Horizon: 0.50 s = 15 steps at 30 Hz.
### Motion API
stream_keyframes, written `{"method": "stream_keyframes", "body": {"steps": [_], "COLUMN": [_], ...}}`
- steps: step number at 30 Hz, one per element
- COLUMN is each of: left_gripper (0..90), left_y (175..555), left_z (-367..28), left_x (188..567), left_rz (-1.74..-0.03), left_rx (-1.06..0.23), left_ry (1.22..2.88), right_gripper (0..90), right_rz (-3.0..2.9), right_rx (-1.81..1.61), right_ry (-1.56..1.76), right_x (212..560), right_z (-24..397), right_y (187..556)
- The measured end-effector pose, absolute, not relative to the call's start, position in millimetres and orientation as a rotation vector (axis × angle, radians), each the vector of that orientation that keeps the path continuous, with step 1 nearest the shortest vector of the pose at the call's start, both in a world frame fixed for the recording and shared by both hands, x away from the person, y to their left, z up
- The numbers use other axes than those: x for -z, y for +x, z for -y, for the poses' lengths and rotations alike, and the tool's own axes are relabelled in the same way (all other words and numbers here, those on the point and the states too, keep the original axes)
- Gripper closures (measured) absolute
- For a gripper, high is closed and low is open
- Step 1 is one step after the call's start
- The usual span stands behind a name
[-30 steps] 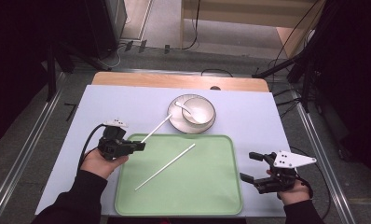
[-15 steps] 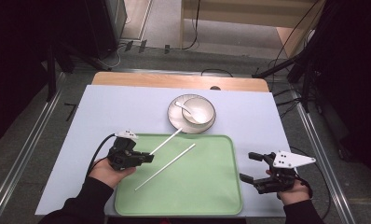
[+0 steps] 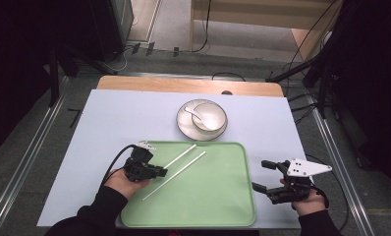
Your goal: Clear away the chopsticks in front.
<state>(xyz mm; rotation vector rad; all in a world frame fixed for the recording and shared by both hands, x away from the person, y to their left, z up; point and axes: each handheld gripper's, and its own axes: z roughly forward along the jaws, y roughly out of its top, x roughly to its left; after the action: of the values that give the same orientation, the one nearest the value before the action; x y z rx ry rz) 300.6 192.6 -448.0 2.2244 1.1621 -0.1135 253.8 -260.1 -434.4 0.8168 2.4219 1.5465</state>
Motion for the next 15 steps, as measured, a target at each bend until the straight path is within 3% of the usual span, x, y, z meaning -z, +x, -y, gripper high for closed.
{"method": "stream_keyframes", "body": {"steps": [15], "left_gripper": [83.1], "left_y": [302.1], "left_z": [-185.0], "left_x": [452.0], "left_rz": [-1.163], "left_rx": [0.099], "left_ry": [2.215], "right_gripper": [16.2], "right_rz": [-2.426], "right_rx": [-1.541], "right_ry": [0.821], "right_x": [435.6], "right_z": [261.2], "right_y": [254.9]}}
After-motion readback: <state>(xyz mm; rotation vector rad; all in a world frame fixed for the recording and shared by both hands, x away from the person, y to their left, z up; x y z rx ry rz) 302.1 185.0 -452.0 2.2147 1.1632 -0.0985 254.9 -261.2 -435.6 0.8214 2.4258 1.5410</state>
